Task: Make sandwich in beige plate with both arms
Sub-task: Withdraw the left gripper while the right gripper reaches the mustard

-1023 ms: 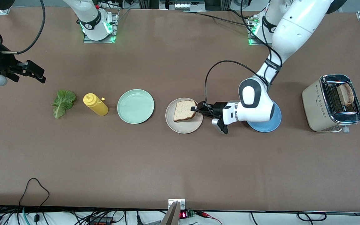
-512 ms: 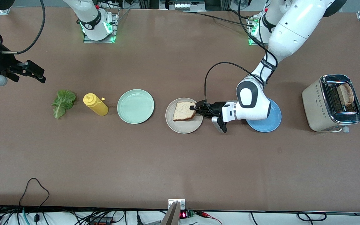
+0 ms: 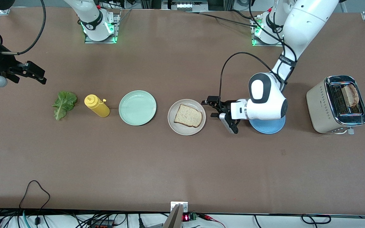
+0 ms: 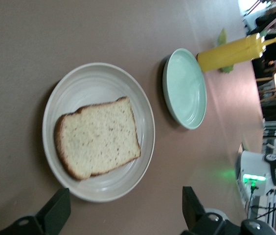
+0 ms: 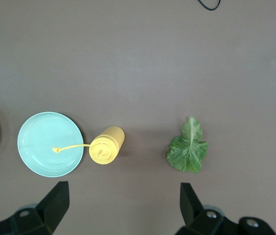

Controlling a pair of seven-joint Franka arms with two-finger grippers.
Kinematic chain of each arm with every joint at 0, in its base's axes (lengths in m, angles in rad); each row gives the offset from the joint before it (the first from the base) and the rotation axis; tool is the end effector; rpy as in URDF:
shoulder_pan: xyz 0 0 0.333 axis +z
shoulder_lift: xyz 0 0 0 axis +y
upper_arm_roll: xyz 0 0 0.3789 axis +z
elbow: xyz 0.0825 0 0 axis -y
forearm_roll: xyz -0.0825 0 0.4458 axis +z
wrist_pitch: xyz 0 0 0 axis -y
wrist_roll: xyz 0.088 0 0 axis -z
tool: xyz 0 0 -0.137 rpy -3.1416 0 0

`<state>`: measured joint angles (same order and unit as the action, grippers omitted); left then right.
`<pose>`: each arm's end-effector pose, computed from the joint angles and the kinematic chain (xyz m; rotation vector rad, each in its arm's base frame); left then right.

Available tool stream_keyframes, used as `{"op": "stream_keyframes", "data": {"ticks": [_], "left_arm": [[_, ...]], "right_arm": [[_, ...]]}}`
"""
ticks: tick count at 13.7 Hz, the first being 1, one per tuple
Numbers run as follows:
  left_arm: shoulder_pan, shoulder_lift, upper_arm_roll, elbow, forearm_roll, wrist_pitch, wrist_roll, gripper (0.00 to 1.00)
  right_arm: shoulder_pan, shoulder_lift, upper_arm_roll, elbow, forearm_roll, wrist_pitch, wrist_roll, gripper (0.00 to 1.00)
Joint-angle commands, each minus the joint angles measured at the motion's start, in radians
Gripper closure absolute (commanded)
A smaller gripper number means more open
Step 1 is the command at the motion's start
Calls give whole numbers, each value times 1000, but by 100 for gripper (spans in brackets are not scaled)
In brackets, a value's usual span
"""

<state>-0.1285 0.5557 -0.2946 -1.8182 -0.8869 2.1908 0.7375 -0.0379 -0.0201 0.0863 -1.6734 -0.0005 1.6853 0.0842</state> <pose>0.6440 -0.3252 0.2350 2.2273 -0.5889 -0.0583 0.6176 0.0303 0.6248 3.1406 -0.0561 0.0503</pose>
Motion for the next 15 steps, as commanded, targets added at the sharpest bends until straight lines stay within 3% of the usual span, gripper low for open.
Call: {"op": "stream_keyframes", "data": {"ticks": [1,4,6,8,12,15], "left_arm": [[3,-104,6,-29,220,-74,-181,0],[3,-174,11,14,585,-225,-419,0],[19,-180,31,115,831,-407,-496,0],[29,-180,35,207,966,-598,-512,0],[119,-210,34,335,1011,-801,-509,0],[164,-247,35,399,1011,-900,-497,0]], "right_arm": [[-13,-18,6,-17,16,1,-61,0],[-14,-21,-25,-64,26,13,-260,0],[-19,-52,-46,-124,92,56,-367,0],[-19,-87,-63,-210,138,134,-537,0],[-25,-147,-143,-411,351,293,-858,0],[-33,-126,-212,-518,612,353,-1212,0]]}}
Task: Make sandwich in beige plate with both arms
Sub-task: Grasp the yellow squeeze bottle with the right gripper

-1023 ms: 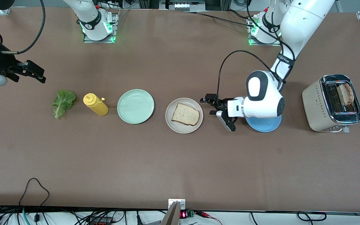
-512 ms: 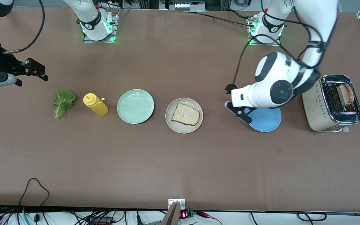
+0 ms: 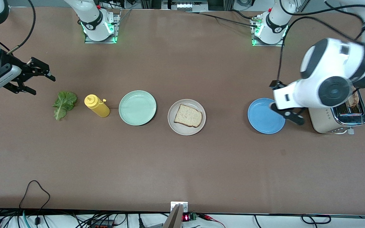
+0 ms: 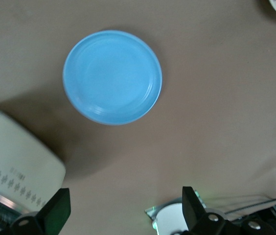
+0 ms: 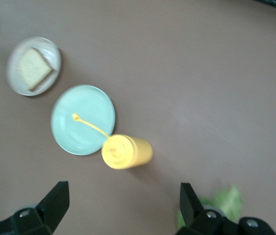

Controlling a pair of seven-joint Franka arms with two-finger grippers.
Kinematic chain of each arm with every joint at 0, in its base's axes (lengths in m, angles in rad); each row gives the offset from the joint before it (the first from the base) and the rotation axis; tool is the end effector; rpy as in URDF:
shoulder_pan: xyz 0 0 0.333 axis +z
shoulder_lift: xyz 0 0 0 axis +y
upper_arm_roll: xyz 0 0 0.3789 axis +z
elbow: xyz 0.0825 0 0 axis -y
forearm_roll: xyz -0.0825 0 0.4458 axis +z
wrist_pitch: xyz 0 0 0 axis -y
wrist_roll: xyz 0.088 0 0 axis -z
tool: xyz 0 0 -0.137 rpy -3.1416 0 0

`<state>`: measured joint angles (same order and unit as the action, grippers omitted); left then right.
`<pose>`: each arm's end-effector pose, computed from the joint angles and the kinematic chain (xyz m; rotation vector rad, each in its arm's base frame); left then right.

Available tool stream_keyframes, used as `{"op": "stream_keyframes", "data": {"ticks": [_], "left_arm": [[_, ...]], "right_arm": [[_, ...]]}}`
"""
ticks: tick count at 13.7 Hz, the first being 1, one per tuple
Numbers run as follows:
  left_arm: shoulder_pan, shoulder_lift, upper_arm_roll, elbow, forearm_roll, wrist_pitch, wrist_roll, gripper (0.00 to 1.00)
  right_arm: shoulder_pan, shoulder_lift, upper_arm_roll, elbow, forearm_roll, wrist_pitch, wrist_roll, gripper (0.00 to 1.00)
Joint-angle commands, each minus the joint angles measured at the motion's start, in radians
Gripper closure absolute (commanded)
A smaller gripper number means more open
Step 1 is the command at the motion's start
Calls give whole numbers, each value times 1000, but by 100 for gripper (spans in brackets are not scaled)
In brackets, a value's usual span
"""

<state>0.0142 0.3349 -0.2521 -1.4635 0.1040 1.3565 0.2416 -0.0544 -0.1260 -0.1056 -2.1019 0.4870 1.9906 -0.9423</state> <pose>0.6644 -0.1223 0.4877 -2.9602 0.7310 0.6679 0.5697 -0.0513 0.4934 -2.6204 -0.7877 -0.3489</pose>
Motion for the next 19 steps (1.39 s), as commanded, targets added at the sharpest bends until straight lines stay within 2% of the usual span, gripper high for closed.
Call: {"op": "stream_keyframes", "data": {"ticks": [1,3,5,6,8,9,10,14,19], "left_arm": [[44,-30,-9,81,20,-98,2,0],[61,-71,22,103,9,-113,2,0],[9,-150,132,62,-1,-62,-13,0],[-5,-210,175,2,-12,19,-18,0],[-2,-337,238,-180,-108,213,-60,0],[-2,-370,244,-234,-112,272,-64,0],[-2,-375,258,-250,-110,292,-58,0],[-2,-418,277,-305,-121,296,-57,0],[13,-399,266,-279,-132,274,-51,0]], "right_arm": [[-27,-3,-32,-119,196,62,-301,0],[-62,63,-33,-144,362,60,-595,0],[-99,155,-33,-144,497,31,-880,0],[-114,201,-33,-144,545,-2,-977,0],[-145,308,-33,-141,658,-71,-1192,0],[-157,359,-33,-139,703,-104,-1286,0],[-163,412,-33,-135,744,-136,-1373,0],[-167,545,-33,-125,846,-210,-1590,0],[-160,732,-33,-21,930,-328,-1786,0]]}}
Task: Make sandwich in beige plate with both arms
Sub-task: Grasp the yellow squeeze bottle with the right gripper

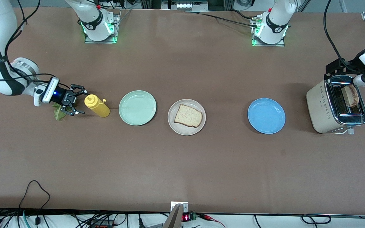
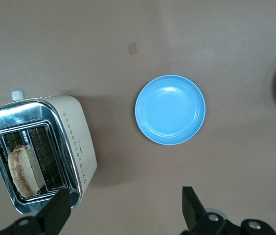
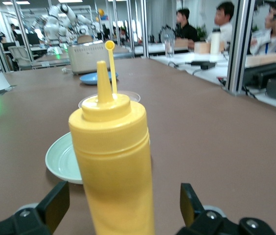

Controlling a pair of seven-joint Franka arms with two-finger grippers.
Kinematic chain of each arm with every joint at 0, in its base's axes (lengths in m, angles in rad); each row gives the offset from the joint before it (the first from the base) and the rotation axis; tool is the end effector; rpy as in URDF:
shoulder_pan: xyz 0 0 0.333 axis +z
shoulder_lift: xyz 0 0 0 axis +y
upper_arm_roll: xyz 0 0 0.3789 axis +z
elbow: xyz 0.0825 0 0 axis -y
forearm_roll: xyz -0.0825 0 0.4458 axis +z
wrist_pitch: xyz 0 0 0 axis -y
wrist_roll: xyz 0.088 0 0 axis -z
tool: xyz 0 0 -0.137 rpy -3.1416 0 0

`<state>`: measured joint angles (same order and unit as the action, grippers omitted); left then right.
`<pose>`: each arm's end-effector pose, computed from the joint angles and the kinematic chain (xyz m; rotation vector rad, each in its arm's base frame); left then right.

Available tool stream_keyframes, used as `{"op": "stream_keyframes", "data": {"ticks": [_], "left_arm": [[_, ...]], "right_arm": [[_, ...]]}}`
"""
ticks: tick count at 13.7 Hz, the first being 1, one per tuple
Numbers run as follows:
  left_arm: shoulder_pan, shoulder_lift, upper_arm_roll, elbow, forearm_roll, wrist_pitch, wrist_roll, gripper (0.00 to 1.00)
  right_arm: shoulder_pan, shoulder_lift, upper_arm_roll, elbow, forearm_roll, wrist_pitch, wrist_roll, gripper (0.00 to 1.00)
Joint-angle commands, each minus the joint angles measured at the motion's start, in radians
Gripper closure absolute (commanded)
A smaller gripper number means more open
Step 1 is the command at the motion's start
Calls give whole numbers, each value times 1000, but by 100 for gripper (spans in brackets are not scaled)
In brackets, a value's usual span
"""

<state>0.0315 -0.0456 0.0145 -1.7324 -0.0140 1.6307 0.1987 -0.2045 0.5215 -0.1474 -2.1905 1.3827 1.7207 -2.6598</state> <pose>0.5971 0.0258 0.6039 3.1102 -0.2361 -0.0841 0.5506 -0.0779 0.1365 -1.6275 -1.2305 -1.1651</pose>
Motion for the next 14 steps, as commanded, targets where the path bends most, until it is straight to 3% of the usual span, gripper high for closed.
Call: {"op": "stream_keyframes", "data": {"ticks": [1,11,12,14], "left_arm": [[-5,-19,-2,0,-12,-3,-9,0],[-7,-17,-5,16,-6,-23,-9,0],[-7,-17,-5,16,-7,-23,-10,0],[-7,-17,-5,16,-7,-25,-10,0]], "right_arm": [[-9,106,12,74,48,-67,-92,0],[16,169,58,74,116,-112,-124,0],[19,167,57,74,116,-112,-118,6],[23,164,57,74,113,-105,-120,51]]}}
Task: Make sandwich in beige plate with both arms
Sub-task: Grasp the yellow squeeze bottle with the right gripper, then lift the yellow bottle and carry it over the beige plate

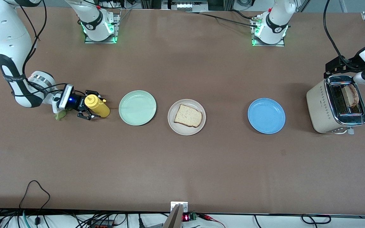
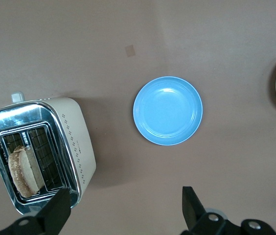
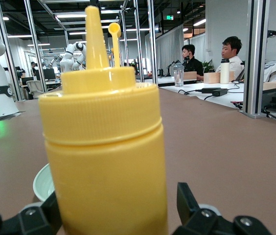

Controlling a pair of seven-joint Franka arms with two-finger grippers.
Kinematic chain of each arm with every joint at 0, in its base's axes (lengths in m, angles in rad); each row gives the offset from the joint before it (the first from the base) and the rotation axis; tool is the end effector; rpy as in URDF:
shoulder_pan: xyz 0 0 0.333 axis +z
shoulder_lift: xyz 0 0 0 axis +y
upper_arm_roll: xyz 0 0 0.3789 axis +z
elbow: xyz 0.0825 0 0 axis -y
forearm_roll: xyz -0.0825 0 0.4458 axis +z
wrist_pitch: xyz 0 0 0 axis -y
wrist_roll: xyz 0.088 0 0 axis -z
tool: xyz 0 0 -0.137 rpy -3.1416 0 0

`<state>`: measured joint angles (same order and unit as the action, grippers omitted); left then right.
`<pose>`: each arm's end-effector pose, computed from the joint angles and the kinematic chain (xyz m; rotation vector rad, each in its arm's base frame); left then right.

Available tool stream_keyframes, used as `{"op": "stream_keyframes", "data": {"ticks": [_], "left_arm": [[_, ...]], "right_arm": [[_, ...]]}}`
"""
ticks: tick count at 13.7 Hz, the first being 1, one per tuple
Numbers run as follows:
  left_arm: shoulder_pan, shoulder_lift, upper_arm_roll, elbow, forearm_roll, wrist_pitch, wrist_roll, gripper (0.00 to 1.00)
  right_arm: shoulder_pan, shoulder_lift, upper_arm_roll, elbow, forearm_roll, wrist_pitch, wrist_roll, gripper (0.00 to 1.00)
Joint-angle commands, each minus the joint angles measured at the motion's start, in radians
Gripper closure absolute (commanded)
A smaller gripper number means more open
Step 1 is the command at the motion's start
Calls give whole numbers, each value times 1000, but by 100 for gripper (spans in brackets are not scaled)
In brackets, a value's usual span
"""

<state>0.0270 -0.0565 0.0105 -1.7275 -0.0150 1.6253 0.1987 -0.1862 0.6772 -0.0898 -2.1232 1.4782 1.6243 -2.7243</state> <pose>0.5941 0.0205 0.6126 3.1100 -0.2494 -0.0680 0.5614 -0.0254 0.0844 -1.4886 -1.1384 -1.2150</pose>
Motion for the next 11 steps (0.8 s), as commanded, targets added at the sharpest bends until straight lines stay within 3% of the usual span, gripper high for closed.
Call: {"op": "stream_keyframes", "data": {"ticks": [1,4,7,11], "left_arm": [[-2,-6,-1,11,-6,-19,-12,0],[-1,-5,0,11,-8,-31,-9,0],[-2,-5,0,11,-7,-33,-9,0],[-10,-5,-1,13,-5,-33,-10,0]], "right_arm": [[7,4,-1,6,16,-1,-52,64],[40,-45,-10,6,11,66,-28,79],[92,-134,-11,6,-12,181,85,79],[189,-280,-11,3,-94,438,272,79]]}}
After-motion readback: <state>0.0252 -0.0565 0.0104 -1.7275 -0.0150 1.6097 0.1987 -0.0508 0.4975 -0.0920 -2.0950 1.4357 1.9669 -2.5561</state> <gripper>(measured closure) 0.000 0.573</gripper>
